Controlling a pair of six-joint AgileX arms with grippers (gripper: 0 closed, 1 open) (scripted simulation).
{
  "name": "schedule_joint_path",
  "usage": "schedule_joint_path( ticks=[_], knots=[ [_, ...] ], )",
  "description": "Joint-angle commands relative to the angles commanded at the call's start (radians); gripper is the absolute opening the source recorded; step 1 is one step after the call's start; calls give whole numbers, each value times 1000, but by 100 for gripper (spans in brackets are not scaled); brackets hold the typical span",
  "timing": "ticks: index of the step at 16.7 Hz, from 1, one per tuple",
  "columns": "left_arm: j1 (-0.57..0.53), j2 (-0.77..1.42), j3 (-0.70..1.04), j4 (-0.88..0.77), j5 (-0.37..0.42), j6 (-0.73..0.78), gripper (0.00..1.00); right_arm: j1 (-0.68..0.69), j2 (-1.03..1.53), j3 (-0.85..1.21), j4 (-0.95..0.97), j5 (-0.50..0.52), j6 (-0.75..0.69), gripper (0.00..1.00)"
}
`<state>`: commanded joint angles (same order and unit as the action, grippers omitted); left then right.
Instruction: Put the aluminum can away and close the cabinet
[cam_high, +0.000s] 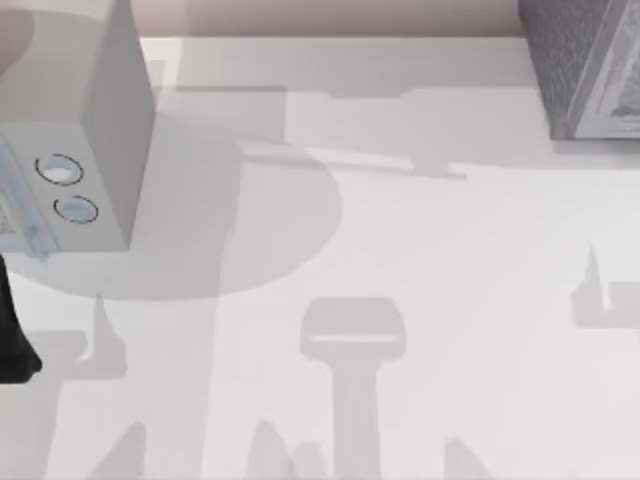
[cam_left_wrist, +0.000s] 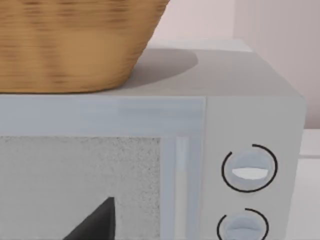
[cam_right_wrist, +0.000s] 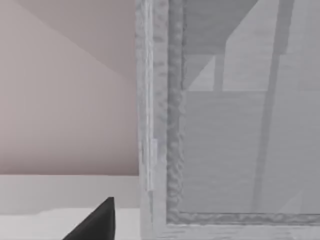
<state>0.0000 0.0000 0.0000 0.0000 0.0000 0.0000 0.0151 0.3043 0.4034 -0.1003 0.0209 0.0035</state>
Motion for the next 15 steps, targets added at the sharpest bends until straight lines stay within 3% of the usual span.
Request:
schedule_joint_path(
  ticks=[6,15],
  knots=[
    [0,0,0,0,0,0,100,-13,-268,-355,88,-18,-3,100],
    [0,0,0,0,0,0,100,-13,-300,-403,99,-21,-3,100]
  ],
)
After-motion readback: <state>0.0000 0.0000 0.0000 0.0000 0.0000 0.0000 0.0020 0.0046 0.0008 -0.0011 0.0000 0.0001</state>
